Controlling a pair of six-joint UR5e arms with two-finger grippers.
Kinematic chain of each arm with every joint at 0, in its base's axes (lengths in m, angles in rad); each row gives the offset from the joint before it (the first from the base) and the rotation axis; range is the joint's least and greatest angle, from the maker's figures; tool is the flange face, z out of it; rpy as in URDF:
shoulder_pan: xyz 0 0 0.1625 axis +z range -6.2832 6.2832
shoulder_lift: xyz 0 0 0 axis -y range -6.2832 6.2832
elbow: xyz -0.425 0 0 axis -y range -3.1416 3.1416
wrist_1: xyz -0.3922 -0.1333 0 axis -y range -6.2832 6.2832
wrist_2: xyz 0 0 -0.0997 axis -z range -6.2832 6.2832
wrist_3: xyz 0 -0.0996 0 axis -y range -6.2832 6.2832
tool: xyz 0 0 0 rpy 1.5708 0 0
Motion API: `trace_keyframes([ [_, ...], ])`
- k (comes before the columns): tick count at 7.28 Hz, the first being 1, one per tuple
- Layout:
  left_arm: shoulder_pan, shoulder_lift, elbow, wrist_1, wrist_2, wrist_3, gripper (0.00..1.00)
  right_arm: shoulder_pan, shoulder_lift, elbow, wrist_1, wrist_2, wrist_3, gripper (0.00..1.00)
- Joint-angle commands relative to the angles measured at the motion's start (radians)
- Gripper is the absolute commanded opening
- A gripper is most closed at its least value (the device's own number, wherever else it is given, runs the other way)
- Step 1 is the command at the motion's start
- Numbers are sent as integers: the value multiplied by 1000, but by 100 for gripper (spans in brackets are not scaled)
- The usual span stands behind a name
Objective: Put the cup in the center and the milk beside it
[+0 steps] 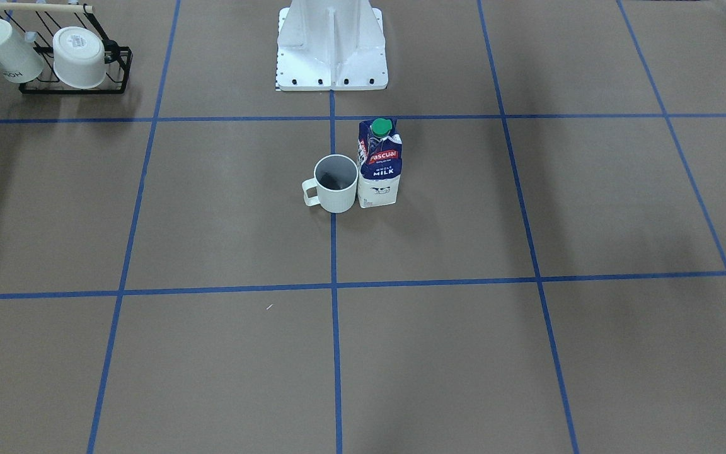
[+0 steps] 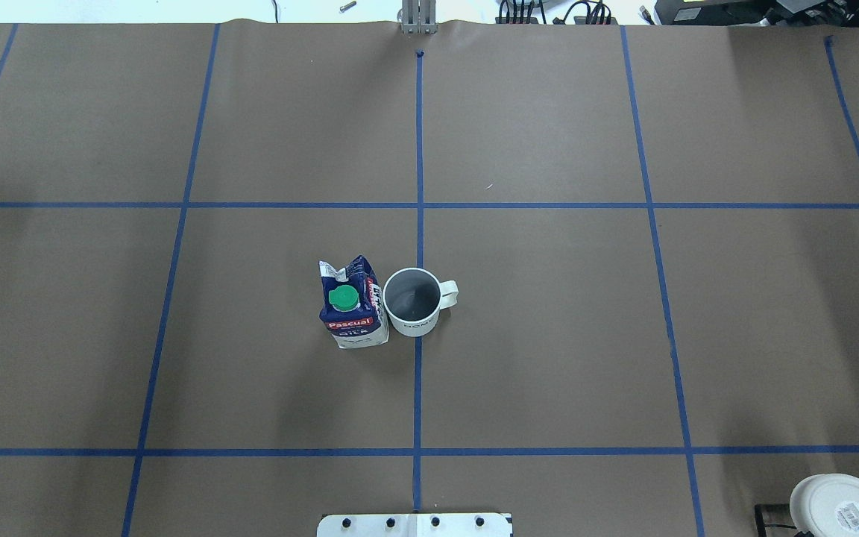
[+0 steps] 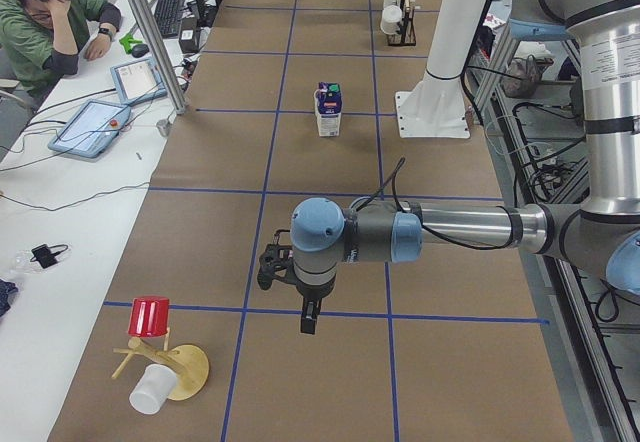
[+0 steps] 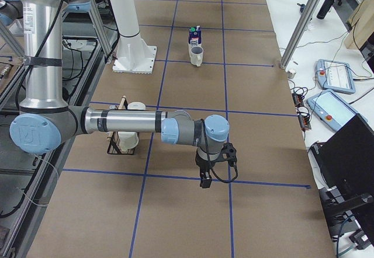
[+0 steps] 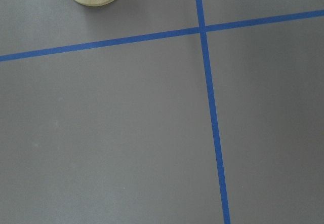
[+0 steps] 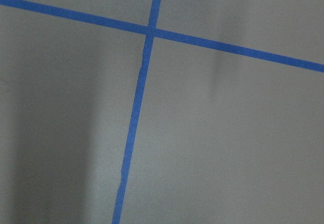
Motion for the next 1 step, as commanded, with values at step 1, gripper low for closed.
trace_keyframes([
  [1, 1, 5, -1, 0, 0, 0, 99, 0, 0, 0, 0, 0, 0, 100],
])
